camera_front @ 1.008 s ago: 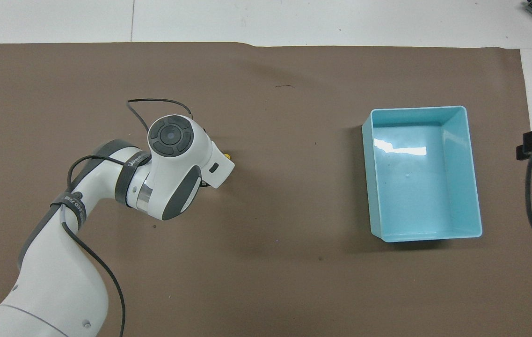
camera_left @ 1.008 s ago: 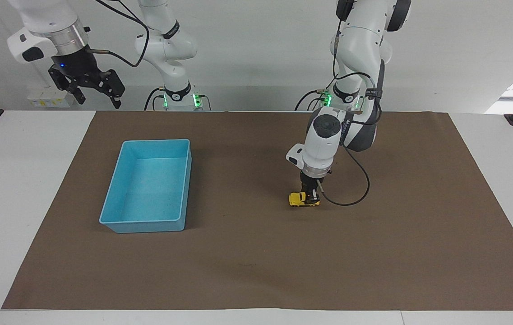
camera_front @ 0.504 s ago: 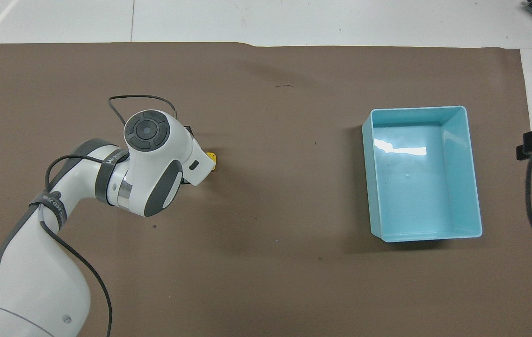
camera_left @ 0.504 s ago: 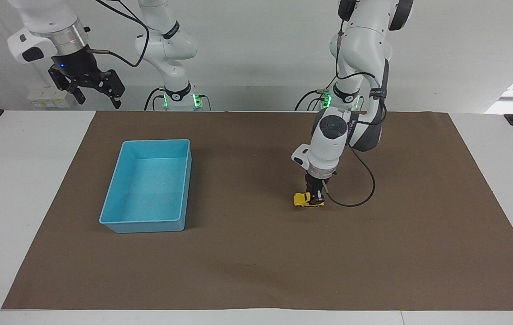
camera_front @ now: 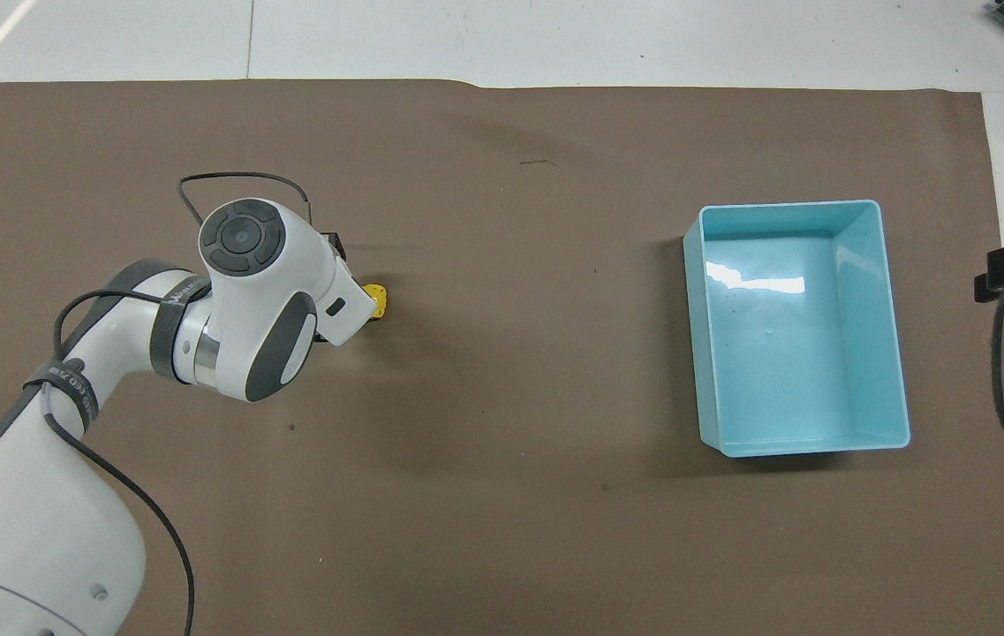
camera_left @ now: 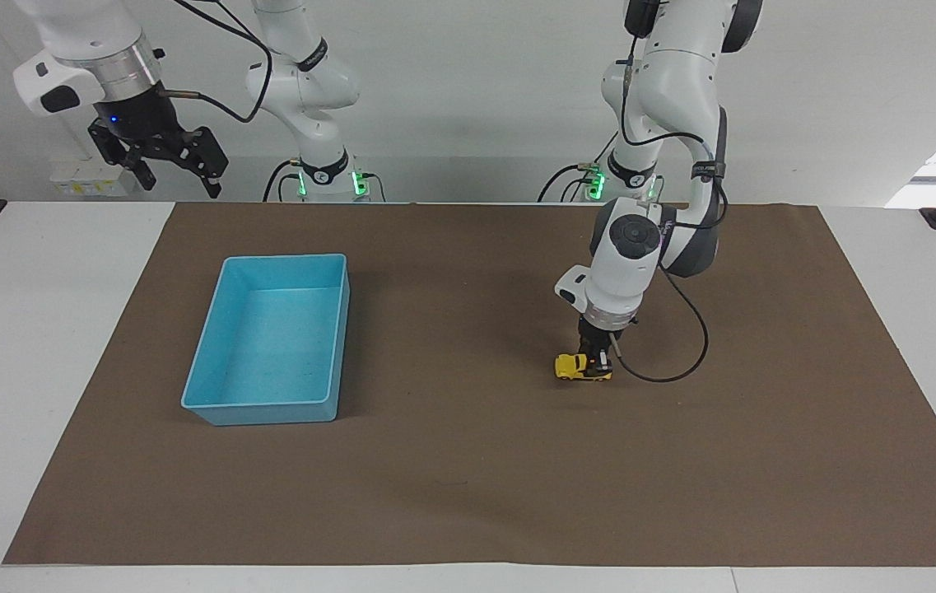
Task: Wind up and store yellow beetle car
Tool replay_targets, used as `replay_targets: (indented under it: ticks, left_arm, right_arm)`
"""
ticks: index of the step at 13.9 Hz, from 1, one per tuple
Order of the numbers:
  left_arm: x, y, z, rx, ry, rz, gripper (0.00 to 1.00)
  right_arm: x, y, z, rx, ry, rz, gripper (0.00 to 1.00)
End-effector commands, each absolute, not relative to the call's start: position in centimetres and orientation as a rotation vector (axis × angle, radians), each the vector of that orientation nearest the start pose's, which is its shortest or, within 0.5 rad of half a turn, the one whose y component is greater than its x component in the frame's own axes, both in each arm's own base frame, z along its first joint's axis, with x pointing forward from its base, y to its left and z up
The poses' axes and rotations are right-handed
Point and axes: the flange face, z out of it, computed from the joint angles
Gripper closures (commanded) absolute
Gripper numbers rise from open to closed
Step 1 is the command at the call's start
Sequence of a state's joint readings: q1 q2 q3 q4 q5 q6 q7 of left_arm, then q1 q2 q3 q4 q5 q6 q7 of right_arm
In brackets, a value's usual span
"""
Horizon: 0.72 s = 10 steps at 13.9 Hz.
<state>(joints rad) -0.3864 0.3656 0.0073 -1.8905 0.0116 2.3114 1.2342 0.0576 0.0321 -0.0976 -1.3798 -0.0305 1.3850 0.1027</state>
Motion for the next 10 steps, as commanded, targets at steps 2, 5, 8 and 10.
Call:
replay_targets:
  ticks: [2, 5, 8, 10]
  left_arm:
    - [59.8, -21.5, 28.7, -2.085, 2.276, -0.082, 1.0]
    - [59.7, -22.7, 29.0, -2.084, 2.279, -0.084, 0.29]
    - [59.2, -23.8, 32.8, -2.07, 2.269, -0.139, 0.0]
    - [58.9, -23.6, 35.5, -2.11, 2.226, -0.155, 0.0]
  right_arm:
    - [53.9, -2.8, 68.1, -3.166, 0.208, 0.06, 0.0]
    - [53.9, -2.8, 68.1, -3.166, 0.208, 0.06, 0.0]
    - [54.0, -2.7, 68.2, -3.166, 0.203, 0.05, 0.0]
    - [54.0, -2.7, 68.3, -3.166, 0.205, 0.045, 0.0]
